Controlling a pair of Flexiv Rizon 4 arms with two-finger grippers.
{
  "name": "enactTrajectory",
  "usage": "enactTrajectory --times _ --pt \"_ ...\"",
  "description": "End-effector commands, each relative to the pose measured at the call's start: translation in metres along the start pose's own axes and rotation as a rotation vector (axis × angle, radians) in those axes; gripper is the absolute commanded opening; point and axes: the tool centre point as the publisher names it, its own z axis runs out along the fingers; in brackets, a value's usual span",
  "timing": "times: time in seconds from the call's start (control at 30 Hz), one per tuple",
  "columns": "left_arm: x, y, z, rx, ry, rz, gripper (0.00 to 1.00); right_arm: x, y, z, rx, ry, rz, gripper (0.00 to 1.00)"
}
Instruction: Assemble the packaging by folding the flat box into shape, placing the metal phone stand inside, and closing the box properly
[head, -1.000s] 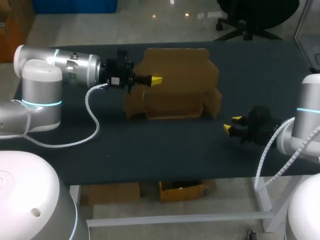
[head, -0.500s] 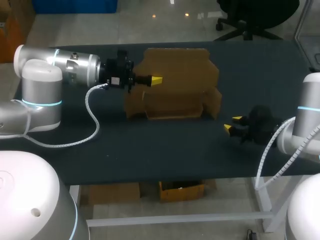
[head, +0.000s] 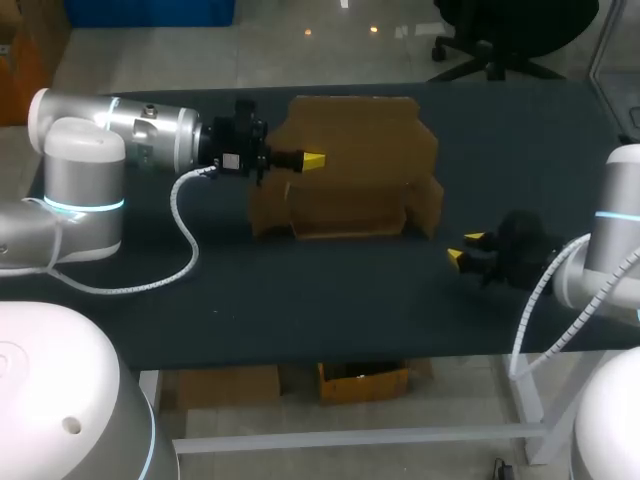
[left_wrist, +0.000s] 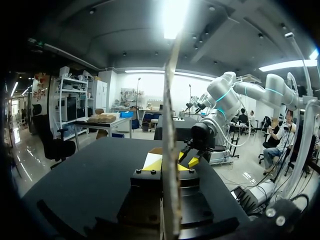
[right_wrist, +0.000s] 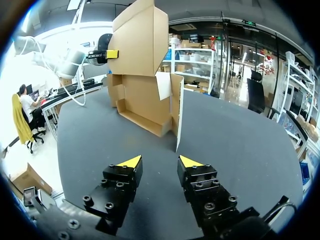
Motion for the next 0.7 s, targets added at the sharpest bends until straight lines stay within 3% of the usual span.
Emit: enactTrajectory --times 0.03,0.7 --pt "-0.002 0.007 0.000 -0.001 0.004 -0.002 0.00 0.002 0.000 0.002 -0.002 -0.002 0.000 0.44" --pt "-0.002 0.007 0.000 -0.001 0.002 -0.001 0.00 -0.011 0.019 0.016 -0.037 0.007 -0.022 0.45"
